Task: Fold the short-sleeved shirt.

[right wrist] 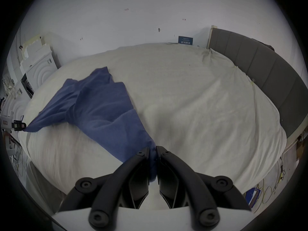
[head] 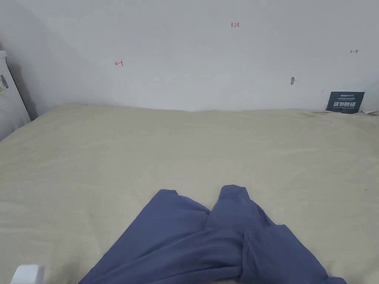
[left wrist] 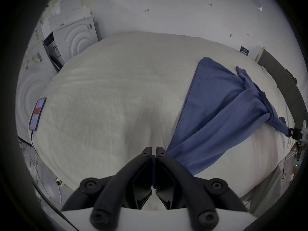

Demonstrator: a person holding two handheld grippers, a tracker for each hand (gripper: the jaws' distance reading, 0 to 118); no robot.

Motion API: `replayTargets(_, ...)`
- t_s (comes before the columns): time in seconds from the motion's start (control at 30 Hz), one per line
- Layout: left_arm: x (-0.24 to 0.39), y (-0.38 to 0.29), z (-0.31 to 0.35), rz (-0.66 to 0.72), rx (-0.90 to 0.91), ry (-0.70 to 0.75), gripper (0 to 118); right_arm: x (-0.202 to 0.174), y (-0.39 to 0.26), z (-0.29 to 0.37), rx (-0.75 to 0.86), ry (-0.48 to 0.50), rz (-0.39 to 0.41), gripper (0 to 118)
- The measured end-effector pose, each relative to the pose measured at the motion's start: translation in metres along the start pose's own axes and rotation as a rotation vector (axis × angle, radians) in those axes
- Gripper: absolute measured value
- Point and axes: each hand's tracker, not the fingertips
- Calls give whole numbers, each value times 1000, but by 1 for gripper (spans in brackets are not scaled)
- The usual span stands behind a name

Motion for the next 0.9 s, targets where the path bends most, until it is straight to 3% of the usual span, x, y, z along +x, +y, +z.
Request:
replayTargets(0.37, -3, -34, -11, 9, -75, 19, 0, 2, -42, -21, -90, -12, -58, 6)
replayTargets(0.77, -4, -37, -18, 25, -97, 17, 0, 13, -46, -33, -97, -22, -62, 7)
replayTargets(0.9, -11, -34, -22, 62, -89, 10, 12, 14, -45, -34, -96, -35, -33, 21)
